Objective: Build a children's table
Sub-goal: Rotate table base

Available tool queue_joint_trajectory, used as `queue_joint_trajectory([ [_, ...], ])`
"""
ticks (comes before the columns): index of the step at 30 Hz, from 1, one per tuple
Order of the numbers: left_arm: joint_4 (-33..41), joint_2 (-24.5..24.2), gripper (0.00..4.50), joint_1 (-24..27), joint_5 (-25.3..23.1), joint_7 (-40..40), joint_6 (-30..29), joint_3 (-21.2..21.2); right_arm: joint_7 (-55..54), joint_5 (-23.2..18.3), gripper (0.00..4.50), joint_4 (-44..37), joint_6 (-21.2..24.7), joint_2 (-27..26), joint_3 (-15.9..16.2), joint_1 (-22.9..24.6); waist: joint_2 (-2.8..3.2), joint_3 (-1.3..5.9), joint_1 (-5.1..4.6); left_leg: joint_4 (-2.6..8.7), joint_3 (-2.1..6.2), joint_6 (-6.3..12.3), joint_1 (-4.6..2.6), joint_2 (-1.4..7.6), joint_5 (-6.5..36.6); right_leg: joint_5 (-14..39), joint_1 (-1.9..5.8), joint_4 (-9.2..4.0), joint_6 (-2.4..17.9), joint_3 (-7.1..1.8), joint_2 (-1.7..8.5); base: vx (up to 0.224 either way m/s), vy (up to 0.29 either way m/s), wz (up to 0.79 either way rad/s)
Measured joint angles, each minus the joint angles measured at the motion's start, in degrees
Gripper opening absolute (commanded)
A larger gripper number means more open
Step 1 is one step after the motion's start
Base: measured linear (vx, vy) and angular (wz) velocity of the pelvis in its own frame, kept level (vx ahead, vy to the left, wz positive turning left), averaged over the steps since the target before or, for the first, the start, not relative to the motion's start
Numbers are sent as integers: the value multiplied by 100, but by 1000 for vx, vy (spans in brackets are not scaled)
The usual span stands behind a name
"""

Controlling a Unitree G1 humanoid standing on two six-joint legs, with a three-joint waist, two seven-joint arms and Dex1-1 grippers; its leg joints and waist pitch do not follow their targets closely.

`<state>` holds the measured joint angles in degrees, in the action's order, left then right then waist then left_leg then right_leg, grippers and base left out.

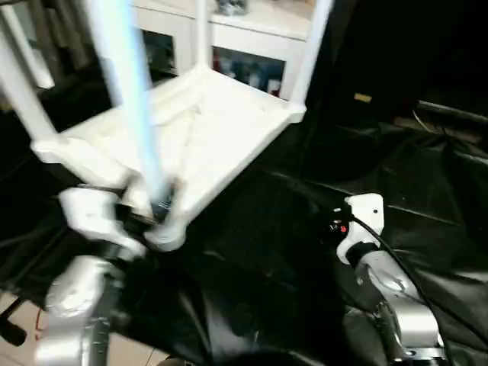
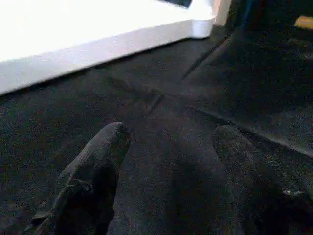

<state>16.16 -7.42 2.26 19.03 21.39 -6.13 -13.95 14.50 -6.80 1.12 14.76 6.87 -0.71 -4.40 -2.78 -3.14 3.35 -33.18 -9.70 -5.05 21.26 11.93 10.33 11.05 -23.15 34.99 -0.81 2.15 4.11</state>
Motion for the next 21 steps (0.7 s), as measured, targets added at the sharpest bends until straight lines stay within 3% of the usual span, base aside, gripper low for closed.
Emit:
queue_joint_trajectory([
  [5, -42, -173, 444, -90, 166, 219, -155, 28, 561, -191, 316, -18, 159, 206, 177, -1, 1, 0, 24, -6, -7, 1, 0, -5, 1, 3, 3, -5, 0, -4, 9, 0, 0, 0],
  [9, -73, -370, 444, -212, 420, 822, -530, 466, 1157, -488, 316, -107, 375, 439, 310, -31, 2, 0, 115, -15, -7, 1, -13, -5, 1, -6, 15, -1, 5, -4, 15, 0, 0, 0],
  [13, -106, -559, 444, -360, 612, 1437, -849, 978, 1471, -490, 316, -68, 412, 685, 334, -142, 0, 1, 203, -22, -10, 1, -15, -6, 0, -12, 20, 0, -5, -4, 20, 0, 0, 0],
  [18, -500, -426, 444, -1015, 612, 1929, -1103, 1670, 1496, -487, 316, 9, 434, 784, 317, -306, -14, 9, 221, -36, -11, 1, -16, -5, -1, -20, 29, 8, -15, -4, 23, 0, 0, 0],
  [21, -935, -105, 444, -1534, 492, 2089, -1097, 2075, 1284, -455, 316, 208, 488, 811, 170, -369, -18, 11, 232, -49, -16, 1, -10, -5, -2, -30, 29, 10, -18, -4, 27, 0, 0, 0],
])
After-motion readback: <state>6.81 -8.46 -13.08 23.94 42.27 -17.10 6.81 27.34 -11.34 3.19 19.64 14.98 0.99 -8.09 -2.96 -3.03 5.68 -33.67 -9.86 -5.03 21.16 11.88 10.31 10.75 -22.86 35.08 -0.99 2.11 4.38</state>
